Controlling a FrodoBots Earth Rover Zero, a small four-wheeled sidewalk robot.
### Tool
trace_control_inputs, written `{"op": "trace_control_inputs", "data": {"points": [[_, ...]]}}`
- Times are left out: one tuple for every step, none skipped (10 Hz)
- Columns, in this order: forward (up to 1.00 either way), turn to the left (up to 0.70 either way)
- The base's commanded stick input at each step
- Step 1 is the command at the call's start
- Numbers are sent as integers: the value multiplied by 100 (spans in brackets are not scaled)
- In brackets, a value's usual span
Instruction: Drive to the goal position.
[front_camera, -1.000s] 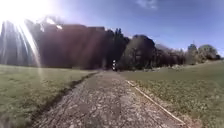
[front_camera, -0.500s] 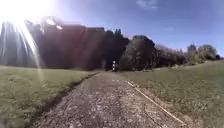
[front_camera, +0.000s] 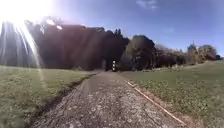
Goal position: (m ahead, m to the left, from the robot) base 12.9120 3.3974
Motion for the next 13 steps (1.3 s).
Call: {"op": "trace_control_inputs", "data": {"points": [[5,0],[3,0],[1,0],[8,0],[7,0],[6,0],[3,0],[0,0],[0,0],[0,0],[0,0],[0,0],[6,0]]}}
